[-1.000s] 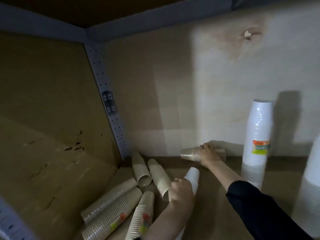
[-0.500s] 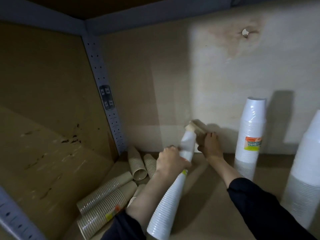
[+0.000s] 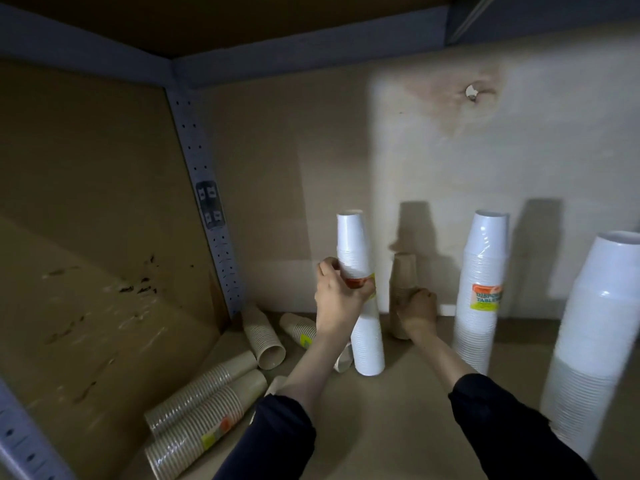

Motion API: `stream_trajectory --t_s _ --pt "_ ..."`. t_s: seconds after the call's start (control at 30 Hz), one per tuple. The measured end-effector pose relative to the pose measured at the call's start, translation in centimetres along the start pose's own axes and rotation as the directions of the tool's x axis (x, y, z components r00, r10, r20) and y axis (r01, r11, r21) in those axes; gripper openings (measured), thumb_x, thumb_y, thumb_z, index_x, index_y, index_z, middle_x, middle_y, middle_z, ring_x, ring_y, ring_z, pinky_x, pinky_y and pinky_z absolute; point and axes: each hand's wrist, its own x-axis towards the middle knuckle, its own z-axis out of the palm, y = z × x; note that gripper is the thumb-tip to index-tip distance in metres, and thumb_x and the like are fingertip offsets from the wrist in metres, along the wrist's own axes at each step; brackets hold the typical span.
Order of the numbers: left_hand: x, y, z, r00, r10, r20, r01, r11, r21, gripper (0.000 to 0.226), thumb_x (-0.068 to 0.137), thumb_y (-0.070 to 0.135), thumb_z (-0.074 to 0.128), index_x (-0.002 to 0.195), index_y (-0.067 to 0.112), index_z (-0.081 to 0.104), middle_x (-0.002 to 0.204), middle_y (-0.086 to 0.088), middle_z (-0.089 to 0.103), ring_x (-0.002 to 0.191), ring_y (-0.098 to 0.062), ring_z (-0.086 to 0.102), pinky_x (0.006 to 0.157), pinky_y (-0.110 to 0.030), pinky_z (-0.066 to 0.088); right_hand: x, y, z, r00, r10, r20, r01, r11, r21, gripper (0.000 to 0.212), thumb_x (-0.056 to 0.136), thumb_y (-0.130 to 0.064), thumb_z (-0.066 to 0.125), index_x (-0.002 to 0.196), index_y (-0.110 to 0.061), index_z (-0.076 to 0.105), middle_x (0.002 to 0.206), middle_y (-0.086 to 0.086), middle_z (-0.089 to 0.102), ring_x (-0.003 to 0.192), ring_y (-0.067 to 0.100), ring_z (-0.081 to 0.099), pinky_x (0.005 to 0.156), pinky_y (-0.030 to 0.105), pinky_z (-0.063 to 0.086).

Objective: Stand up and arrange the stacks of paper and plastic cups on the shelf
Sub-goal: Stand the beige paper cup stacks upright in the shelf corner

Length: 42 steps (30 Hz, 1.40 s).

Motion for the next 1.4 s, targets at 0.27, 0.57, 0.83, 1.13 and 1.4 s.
stream_trajectory --t_s 0.27,0.57,0.83,1.13,1.4 --pt "0.0 -0.6 0.5 1.0 0.008 0.02 -0.008 0.999 -0.04 0.058 0.078 0.023 0.073 0.122 0.003 0.04 0.124 -0.01 0.046 0.111 -0.028 0.053 0.098 -0.041 0.044 -0.6 0.7 -0.1 0.997 0.072 0.009 -0.073 0.995 0.065 0.053 0.081 -0.01 0.068 0.122 0.013 0.044 0.131 0.028 0.046 0.121 0.039 0.046 0.1 0.039 0.039" --pt "-0.6 -0.4 -0.5 0.994 0.014 0.104 -0.017 0.999 0.028 0.063 0.074 0.023 0.076 0.123 0.003 0.044 0.128 -0.011 0.048 0.116 -0.027 0.051 0.1 -0.04 0.043 -1.5 0.5 -1.1 0.991 0.109 0.075 -0.112 0.993 0.034 0.042 0.084 -0.008 0.061 0.118 0.015 0.052 0.125 0.027 0.057 0.119 0.037 0.053 0.099 0.039 0.044" --pt "-1.6 0.0 -2.0 0.988 0.007 0.153 -0.03 0.988 0.151 0.065 0.077 0.027 0.074 0.128 0.001 0.042 0.131 -0.012 0.047 0.119 -0.03 0.05 0.099 -0.037 0.04 -5.0 1.4 -3.3 0.985 0.136 0.11 -0.138 0.99 0.011 0.04 0.081 -0.014 0.068 0.116 0.005 0.06 0.124 0.022 0.062 0.117 0.032 0.058 0.091 0.032 0.046" --pt "-4.4 -0.9 -4.3 0.988 -0.004 0.157 -0.037 0.965 0.26 0.053 0.086 0.015 0.061 0.133 0.001 0.04 0.136 -0.013 0.046 0.124 -0.028 0.047 0.101 -0.033 0.039 -9.7 0.7 -4.9 0.975 0.056 0.217 -0.053 0.998 -0.02 0.013 0.076 -0.01 0.067 0.067 -0.007 0.058 0.072 0.004 0.055 0.074 0.019 0.054 0.06 0.022 0.036" --pt "-4.7 -4.8 -8.7 0.988 -0.147 0.045 0.124 0.935 0.332 0.034 0.087 0.011 0.054 0.118 -0.003 0.051 0.124 -0.018 0.054 0.115 -0.035 0.052 0.096 -0.038 0.043 -13.8 -1.9 -2.4 0.918 -0.051 0.393 0.126 0.978 -0.168 0.03 0.084 -0.018 0.06 0.109 -0.003 0.065 0.107 0.008 0.066 0.103 0.023 0.062 0.063 0.017 0.044"
